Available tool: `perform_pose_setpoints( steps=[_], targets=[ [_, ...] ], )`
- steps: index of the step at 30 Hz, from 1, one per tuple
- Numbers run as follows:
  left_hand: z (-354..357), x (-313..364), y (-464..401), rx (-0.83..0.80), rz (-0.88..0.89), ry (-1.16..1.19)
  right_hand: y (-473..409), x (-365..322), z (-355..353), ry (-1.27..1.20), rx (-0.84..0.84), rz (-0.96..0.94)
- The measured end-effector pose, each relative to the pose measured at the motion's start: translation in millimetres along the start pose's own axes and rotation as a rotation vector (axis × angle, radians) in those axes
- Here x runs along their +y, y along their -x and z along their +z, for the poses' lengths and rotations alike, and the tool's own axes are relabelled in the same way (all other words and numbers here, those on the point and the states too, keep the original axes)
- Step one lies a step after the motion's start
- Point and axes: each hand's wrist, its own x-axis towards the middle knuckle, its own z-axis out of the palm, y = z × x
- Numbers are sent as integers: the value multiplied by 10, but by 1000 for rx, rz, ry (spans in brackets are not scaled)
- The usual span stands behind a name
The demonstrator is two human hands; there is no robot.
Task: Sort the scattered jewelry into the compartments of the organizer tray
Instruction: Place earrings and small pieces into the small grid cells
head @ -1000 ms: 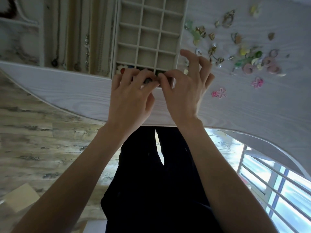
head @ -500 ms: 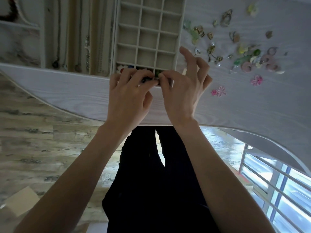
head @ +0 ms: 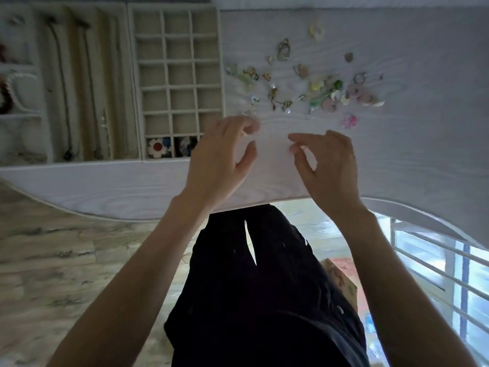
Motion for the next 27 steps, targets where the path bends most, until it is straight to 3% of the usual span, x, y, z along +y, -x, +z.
perform_pose_setpoints(
  steps=[3, 6, 11, 18, 23, 27],
  targets=[
    [241, 215, -330, -101, 38, 38, -48, 355, -167, 16, 39, 126],
    [531, 316, -637, -136, 78, -89, -186, 689, -219, 24, 90, 227],
    [839, 351, -916, -12, 132, -416, -475, 1085, -128, 28, 33, 111],
    [1001, 336, -976, -23, 123, -453, -730, 1150, -111, 72, 66, 99],
    [1026, 311, -951, 23, 114, -430, -895, 1122, -133, 91, -162, 141],
    [938, 364, -873, 104, 102, -238, -840, 1071, -224, 24, -63, 133]
  ],
)
